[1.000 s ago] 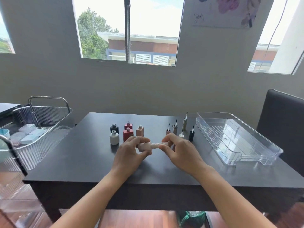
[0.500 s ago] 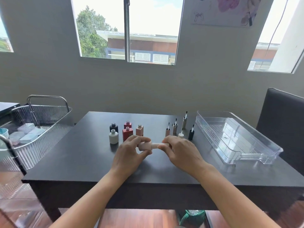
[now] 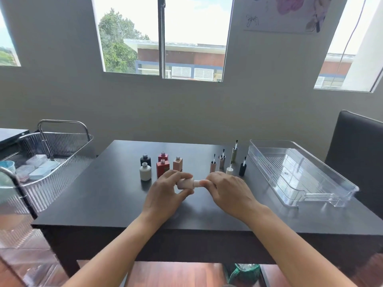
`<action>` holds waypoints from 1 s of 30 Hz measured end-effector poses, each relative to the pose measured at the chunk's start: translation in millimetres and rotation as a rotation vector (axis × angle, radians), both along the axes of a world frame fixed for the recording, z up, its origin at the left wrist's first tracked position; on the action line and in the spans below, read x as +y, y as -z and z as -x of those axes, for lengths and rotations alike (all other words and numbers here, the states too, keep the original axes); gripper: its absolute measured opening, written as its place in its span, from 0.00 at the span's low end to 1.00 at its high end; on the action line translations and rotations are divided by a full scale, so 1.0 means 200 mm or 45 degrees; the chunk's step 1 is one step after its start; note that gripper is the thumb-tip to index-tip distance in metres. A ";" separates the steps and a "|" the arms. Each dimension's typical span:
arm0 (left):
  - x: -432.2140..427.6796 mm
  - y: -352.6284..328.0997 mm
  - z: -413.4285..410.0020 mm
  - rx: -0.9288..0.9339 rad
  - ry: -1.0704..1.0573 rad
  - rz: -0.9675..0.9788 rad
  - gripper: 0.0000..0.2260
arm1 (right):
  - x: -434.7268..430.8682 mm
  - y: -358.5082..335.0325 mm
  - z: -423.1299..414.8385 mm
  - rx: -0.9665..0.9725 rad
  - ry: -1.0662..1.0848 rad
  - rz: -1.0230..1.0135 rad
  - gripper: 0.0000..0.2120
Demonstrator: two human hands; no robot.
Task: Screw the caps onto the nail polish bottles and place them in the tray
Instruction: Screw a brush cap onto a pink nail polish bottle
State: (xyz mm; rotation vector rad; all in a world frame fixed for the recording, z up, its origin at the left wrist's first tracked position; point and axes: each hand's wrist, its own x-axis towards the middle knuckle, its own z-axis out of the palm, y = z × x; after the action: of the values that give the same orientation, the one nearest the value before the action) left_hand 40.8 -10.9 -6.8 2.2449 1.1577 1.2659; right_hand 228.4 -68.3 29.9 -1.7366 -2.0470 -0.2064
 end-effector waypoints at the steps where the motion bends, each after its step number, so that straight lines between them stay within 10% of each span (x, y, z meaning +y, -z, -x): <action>1: 0.00 0.00 0.00 0.015 -0.003 -0.011 0.17 | 0.00 0.00 0.00 0.007 -0.008 0.017 0.21; 20: -0.02 -0.01 0.00 0.105 0.003 -0.102 0.18 | 0.00 0.03 -0.01 -0.233 -0.110 -0.143 0.13; 30: -0.04 -0.01 -0.01 0.204 -0.051 -0.311 0.15 | 0.00 0.07 -0.01 0.210 -0.052 0.073 0.10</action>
State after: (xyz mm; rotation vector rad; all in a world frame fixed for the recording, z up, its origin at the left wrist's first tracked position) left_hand 42.7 -19.8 -5.2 2.5532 1.1625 1.3264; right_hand 230.1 -68.0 16.6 -1.6834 -1.9840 0.0084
